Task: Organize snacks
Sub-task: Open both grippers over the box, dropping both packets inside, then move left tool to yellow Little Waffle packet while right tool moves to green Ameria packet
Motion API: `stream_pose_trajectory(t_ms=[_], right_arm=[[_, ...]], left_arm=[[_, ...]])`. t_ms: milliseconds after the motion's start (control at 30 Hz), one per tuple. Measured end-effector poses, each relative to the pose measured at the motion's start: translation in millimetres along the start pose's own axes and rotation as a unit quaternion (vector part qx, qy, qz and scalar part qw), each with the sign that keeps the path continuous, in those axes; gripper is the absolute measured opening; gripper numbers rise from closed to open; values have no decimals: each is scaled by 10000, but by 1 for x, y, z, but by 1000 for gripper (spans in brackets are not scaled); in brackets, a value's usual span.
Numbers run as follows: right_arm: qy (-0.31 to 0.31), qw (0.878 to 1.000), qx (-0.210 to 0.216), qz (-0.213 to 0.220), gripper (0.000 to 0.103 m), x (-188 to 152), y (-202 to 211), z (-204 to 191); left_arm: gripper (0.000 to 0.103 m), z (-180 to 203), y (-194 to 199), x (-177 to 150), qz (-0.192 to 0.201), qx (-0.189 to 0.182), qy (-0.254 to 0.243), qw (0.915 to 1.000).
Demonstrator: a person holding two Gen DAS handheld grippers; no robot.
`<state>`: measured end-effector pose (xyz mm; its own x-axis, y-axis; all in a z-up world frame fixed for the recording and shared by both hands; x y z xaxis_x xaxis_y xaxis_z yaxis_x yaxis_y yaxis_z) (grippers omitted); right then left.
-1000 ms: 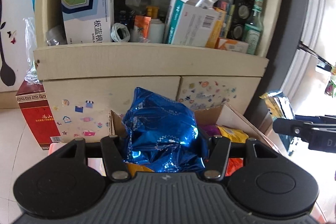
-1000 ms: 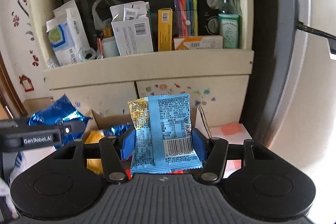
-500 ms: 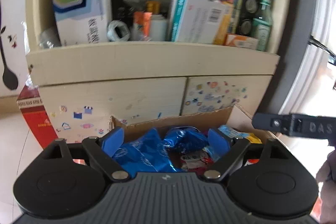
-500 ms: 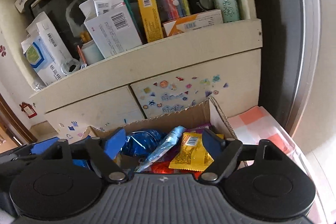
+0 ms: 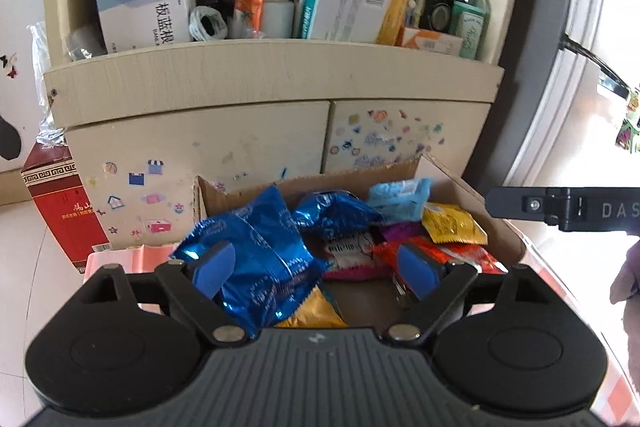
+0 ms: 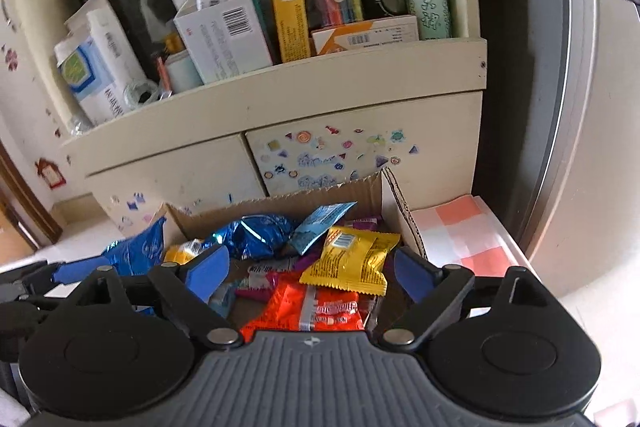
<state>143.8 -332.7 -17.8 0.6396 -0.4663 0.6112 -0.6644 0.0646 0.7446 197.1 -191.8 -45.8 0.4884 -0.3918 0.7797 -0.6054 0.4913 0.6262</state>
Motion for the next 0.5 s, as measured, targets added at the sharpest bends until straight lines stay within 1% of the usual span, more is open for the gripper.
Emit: stream_pose_trajectory(t_ms=[133,300,400,500], right_arm=[[78,10000,-1,-57,94,-2,4,5],[66,9999,-121,-24,95,0,13,21],[43,9998,-214,-28,97,1,18,32],[83,9994,-325,-116,97,-3,19,43]], left_arm=[[88,6,6,-4,-26,-119,-34,9999],[88,20,14,-11,-87,-329,-89,9994],[89,35,19,-19,-162,-521,-172,9984],[89,52,21,-28,-252,-691,-366,9966]])
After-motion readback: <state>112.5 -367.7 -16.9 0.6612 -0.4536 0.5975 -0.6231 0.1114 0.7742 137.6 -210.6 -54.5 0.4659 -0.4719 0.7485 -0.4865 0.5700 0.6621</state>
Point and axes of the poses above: each gripper's, at about its wrist camera, not at the fingertips, and y roughly against the way its jaws point, z to its right, x to its top, the point moved 10 cm from there along -y, roughly the way its jaws point, and after that the axes turned 7 degrees about -y, right-handed, at the moved point
